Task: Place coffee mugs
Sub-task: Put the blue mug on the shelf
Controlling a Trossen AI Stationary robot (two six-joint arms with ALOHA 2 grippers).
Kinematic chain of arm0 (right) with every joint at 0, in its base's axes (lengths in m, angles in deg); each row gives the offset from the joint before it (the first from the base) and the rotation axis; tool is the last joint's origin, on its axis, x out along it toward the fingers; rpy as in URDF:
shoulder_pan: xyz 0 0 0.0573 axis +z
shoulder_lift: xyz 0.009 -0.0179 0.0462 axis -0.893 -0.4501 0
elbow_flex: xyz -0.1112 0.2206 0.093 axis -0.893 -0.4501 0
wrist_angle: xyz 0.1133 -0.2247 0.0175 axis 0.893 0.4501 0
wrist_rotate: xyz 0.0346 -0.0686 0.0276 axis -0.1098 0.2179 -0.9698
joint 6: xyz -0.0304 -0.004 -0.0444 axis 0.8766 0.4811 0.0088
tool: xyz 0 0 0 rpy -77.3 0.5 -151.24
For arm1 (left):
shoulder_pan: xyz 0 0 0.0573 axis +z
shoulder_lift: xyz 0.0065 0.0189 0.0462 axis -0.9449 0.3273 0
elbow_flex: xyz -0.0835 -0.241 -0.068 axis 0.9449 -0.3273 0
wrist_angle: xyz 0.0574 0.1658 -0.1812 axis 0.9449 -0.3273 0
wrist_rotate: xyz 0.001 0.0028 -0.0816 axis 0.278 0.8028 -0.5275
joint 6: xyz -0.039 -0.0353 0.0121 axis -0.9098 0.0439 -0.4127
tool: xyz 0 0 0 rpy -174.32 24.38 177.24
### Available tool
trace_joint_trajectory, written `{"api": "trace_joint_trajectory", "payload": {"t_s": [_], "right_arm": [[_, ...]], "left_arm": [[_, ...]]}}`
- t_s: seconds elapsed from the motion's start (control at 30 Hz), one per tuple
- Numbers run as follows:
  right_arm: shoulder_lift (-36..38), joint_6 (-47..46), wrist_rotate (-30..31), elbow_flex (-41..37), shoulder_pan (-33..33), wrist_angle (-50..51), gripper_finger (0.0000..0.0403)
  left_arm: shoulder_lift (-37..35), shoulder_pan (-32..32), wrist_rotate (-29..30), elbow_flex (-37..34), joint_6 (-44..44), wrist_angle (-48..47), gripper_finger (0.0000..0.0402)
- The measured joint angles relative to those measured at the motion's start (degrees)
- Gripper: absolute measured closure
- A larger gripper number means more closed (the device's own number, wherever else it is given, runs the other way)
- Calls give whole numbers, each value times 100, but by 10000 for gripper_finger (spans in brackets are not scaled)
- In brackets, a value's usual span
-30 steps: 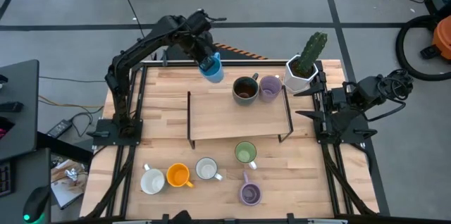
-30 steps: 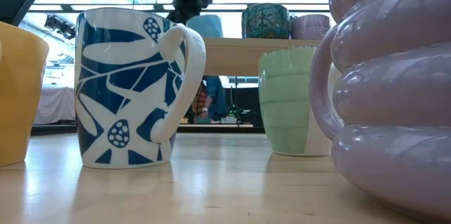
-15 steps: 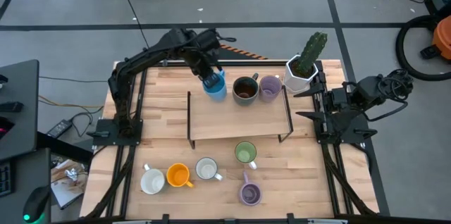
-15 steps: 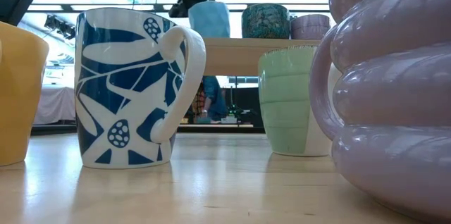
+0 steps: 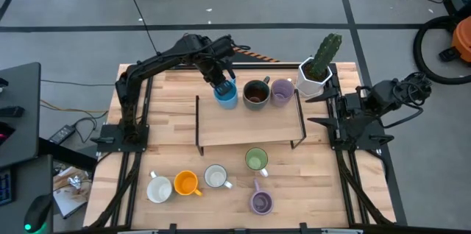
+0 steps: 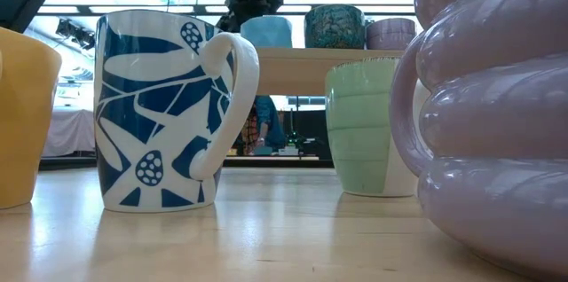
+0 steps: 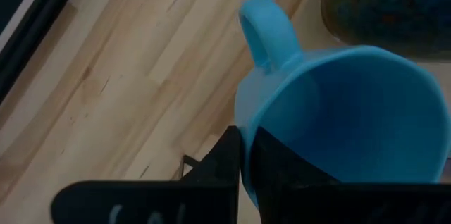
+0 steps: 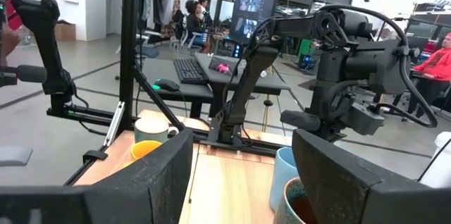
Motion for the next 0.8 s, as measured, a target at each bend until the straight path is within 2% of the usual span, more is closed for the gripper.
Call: {"api": "trace_joint_trajectory", "payload": {"t_s": [0.8], "right_arm": [[2, 107, 0, 1, -2, -3, 154]], "left_arm": [[0, -303, 31, 0, -1190, 73, 368]]}}
